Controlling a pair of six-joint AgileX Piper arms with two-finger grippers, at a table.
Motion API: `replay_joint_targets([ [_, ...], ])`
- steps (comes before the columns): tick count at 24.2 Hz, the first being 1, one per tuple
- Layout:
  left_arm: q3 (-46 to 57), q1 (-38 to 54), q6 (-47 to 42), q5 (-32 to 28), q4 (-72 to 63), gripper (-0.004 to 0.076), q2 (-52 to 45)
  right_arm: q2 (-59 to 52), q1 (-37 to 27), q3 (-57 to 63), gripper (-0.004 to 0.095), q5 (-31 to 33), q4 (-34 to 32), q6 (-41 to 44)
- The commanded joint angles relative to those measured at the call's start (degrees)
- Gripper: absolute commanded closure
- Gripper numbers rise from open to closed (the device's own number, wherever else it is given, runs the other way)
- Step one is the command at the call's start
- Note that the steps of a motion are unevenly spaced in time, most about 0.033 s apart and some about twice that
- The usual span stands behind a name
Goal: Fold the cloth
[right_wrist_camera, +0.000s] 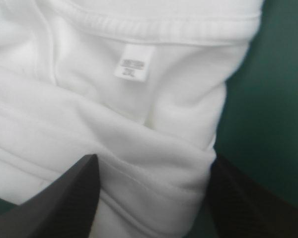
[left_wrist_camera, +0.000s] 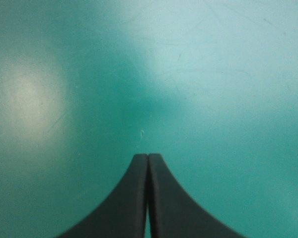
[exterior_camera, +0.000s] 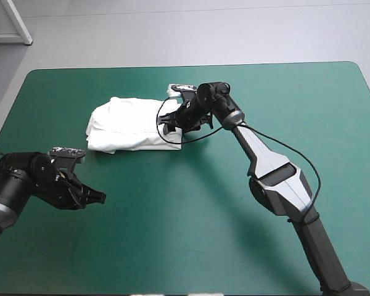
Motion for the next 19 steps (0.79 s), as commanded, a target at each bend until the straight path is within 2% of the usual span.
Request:
replay_joint_targets([
  [1,-1.25,-0.06,-0.15,-0.96,-1.05,0.0733,-1.18,-3.25,1.89,-0.72,0.0596,-2.91,1.93,-1.63],
  [3,-1.25,-0.06,-0.15,-0.96,-1.05,0.0733,-1.18,-3.25,1.98,-0.72,0.0871,-3.96,0.35,-1.74],
  [4,-1.25,-0.06,-0.15,-1.1,-1.05,0.0733,-1.18,-3.66,1.83,-0.94,0.0919,-3.95,-2.08,-1.62],
  [6,-1.25,-0.06,-0.15,-1.1,-1.05,0.0733,-1.18,-4.77,0.41,-2.11,0.0927,-2.34,-8.98,-0.76],
  [8,-1.25,-0.06,-0.15,-1.1,-1.05,0.0733,-1.18,-5.48,-2.27,-4.48,0.0927,2.48,-13.76,-0.58],
  [15,-1.25,-0.06,1.11,-1.13,-1.05,0.0733,-1.18,-8.3,-11.9,-4.02,0.0927,2.48,-15.97,0.76],
  [19,-1.25,-0.06,1.09,-1.13,-1.05,0.0733,-1.18,-11.23,-18.61,1.85,0.0927,2.48,-20.02,-0.17],
])
